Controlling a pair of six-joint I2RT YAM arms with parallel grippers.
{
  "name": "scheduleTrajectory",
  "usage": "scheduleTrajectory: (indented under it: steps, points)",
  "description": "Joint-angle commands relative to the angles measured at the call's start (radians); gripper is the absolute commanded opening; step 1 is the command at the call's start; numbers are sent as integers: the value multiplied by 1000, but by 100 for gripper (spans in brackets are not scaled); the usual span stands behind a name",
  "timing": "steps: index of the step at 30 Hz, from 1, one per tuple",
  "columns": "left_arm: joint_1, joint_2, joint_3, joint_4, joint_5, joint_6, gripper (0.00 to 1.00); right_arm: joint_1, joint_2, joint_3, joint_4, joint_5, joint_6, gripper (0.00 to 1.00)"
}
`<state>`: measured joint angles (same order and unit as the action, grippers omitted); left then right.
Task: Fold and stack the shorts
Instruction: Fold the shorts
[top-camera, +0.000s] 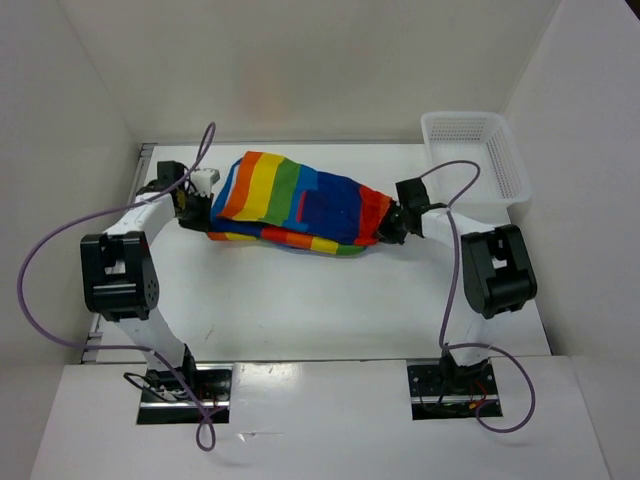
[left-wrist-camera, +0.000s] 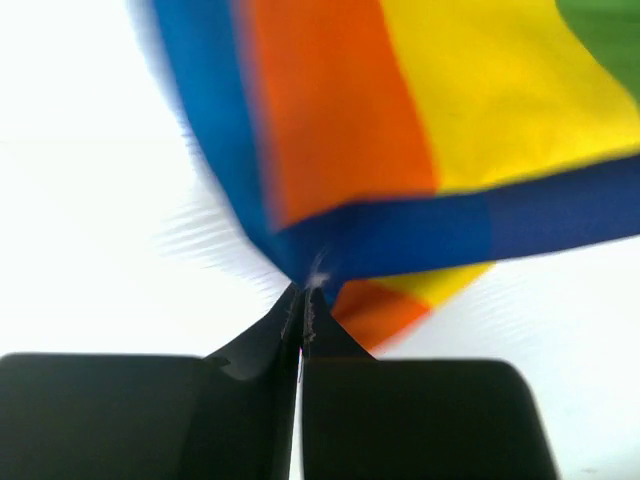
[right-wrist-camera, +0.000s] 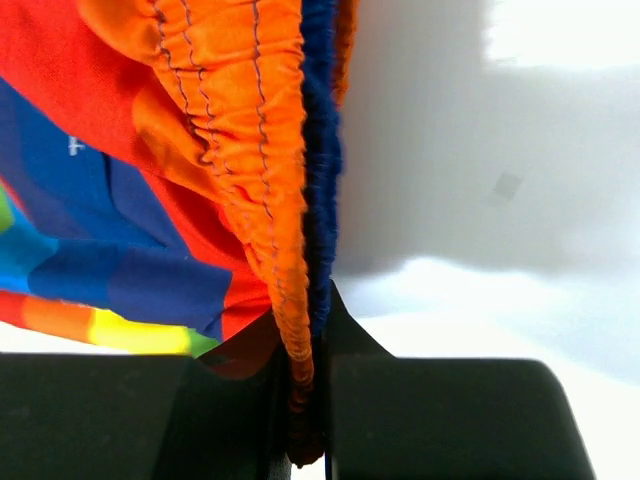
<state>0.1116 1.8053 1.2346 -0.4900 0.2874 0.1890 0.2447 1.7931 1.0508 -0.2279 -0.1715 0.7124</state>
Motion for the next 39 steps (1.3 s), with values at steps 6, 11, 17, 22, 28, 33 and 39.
scheduleTrajectory:
  steps: [6, 11, 17, 22, 28, 33, 39]
  points:
    - [7, -124, 111, -27, -127, 197, 0, -97, -205, -69, -133, 66, -62, 0]
    - [-114, -196, -36, -81, -113, 313, 0, -97, -215, -116, -122, 23, -62, 0]
    - [-156, -216, -201, -44, -232, 251, 47, -97, -224, -127, -122, 13, -73, 54]
    - [-64, -280, -106, -76, -237, 169, 71, -97, -300, -127, -163, 36, -91, 69]
    - [-30, -291, 78, -189, -1, 101, 71, -97, -366, -138, -172, 70, -82, 71]
    - [-131, -191, 57, -190, 119, 46, 67, -97, -367, -149, -154, 61, -73, 66]
    - [-141, -28, 94, -157, 151, -22, 61, -97, -357, -140, -154, 52, -73, 62]
